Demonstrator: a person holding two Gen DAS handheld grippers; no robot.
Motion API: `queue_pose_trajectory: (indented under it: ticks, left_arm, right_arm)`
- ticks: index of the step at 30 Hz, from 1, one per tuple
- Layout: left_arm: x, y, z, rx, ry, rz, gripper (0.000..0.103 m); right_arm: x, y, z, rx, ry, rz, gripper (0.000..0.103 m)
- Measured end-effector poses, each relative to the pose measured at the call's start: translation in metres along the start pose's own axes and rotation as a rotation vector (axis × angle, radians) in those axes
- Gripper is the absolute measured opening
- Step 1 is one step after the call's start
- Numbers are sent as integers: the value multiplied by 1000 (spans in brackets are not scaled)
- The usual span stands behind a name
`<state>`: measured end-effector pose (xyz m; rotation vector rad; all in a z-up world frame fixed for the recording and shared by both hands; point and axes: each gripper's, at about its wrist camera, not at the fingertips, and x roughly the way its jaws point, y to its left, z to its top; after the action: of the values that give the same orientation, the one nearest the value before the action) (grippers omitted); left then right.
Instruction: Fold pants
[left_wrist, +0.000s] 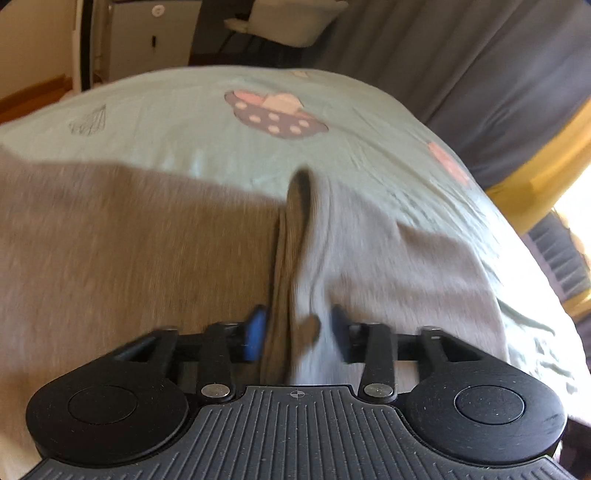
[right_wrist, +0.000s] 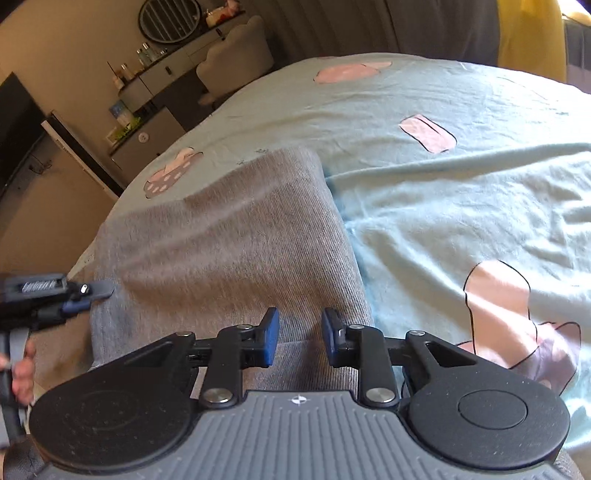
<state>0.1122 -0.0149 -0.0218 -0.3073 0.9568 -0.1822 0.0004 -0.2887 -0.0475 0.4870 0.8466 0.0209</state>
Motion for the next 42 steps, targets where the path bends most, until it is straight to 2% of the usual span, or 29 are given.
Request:
queue_pose_trajectory:
  ticks: [5,9,10,13,16,17,22,24,25,27,29,30,32,35,37,38,40,41,42]
  left_arm:
    - [-5,21,-36,-108,84,-39,53]
    - [-2,30,-38,-180,112,-90,50]
    - [-1,29,-36,-189,121,-103,45]
    - [-2,29,-37,-170,117,-80,32]
    - [-2,32,-45,-169,112,-80,30]
    - [-2,32,-45,-166,111,-81,25]
    - [3,30,-45,-161,95,-82,23]
    - [2,32,-46,-180,91,-90,24]
    - [2,34,-46,-187,92,-93,25]
    - [2,35,-46,-184,97,-98,29]
    - [4,35,-47,-173,101,-113,40]
    - [6,34,-46,-173,102,-127,44]
    - [7,33,-46,-169,105,-147,52]
    - [5,31,-48,-149,100,-143,50]
    - [4,29,-49,-135,95,-122,43]
    - [3,28,-49,-125,93,-104,37]
    - [4,26,-50,-113,90,-84,37]
    - [3,25,-50,-106,86,-78,36]
    - [3,24,-50,-97,82,-69,36]
  right_arm:
    - [0,1,-3,-11,3,-5,24]
    - [-4,2,-4,-16,-1,-4,24]
    - [-6,2,-5,-13,-7,0,24]
    - [-14,1,-8,23,-7,23,24]
    - [-14,7,-14,2,21,-6,24]
    - [-14,10,-15,-10,28,-20,24]
    - [-3,25,-15,-88,87,-114,24]
    - [-9,27,-15,-67,75,-117,25]
    - [-15,26,-16,-37,67,-90,25]
    - [-23,21,-21,40,80,-24,39]
    - [-28,17,-24,109,94,31,43]
    - [-28,16,-26,138,105,61,50]
    - [-24,14,-28,186,133,82,53]
    - [-13,19,-33,211,180,91,53]
    - [-5,27,-37,193,185,97,53]
    - [-3,30,-38,185,166,88,53]
    - [1,34,-37,166,107,30,52]
    - [0,35,-36,163,68,-24,45]
    - [-1,35,-35,153,39,-74,33]
